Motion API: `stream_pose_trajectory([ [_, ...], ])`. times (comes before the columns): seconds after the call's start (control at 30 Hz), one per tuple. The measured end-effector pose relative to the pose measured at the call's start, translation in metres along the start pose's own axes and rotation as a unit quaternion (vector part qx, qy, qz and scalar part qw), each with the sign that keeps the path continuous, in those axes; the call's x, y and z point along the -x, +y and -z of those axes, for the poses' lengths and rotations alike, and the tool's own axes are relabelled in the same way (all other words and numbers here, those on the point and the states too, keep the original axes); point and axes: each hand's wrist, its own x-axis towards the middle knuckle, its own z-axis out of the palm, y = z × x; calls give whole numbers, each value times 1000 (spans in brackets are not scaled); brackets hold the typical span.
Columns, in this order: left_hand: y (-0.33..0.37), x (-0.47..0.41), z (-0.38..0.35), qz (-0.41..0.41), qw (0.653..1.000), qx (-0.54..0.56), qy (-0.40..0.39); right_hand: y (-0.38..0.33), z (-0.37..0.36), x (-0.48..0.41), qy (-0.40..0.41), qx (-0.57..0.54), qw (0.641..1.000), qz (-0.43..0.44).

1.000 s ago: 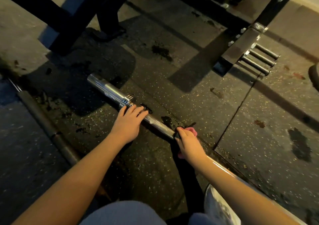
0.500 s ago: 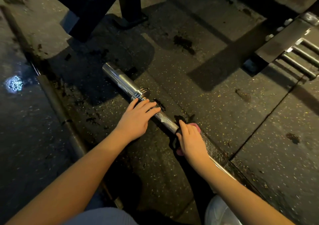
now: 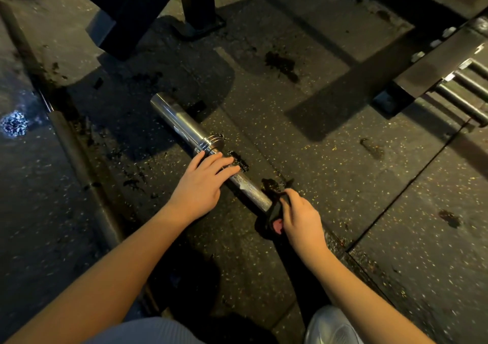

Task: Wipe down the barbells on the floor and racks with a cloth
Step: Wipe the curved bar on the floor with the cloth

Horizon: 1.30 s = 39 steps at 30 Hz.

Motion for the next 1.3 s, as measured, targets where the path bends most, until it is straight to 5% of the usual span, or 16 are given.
stream_pose_trajectory([
  [0.07, 0, 2, 0, 0, 1000, -7, -2, -6, -1, 9, -5, -51, 998, 48],
  [0.17, 0, 2, 1, -5, 1000, -13, -8, -5, -13, 13, -43, 65, 985, 151],
  [0.33, 5, -5, 7, 6, 1000, 0, -23, -18, -3, -27, -61, 40, 997, -8],
  [0.53, 1, 2, 12, 12, 999, 18, -30, -36, -18, -10, -85, 77, 986, 122],
  [0.73, -1, -1, 24, 65, 997, 28, 8, -44, -6, -43, -49, 65, 997, 7],
  [0.83, -5, -5, 27, 120, 990, 73, 14, -59, -14, -35, -31, 9, 998, 58],
  [0.93, -11, -6, 30, 129, 987, 100, 12, -74, -32, -41, -63, 150, 979, 126],
  [1.07, -12, -12, 33, 131, 984, 117, 2, -77, -30, -61, -112, 231, 962, 98],
  [1.3, -5, -36, 31, 133, 985, 107, -23, -68, -10, -85, -67, 40, 996, -38],
])
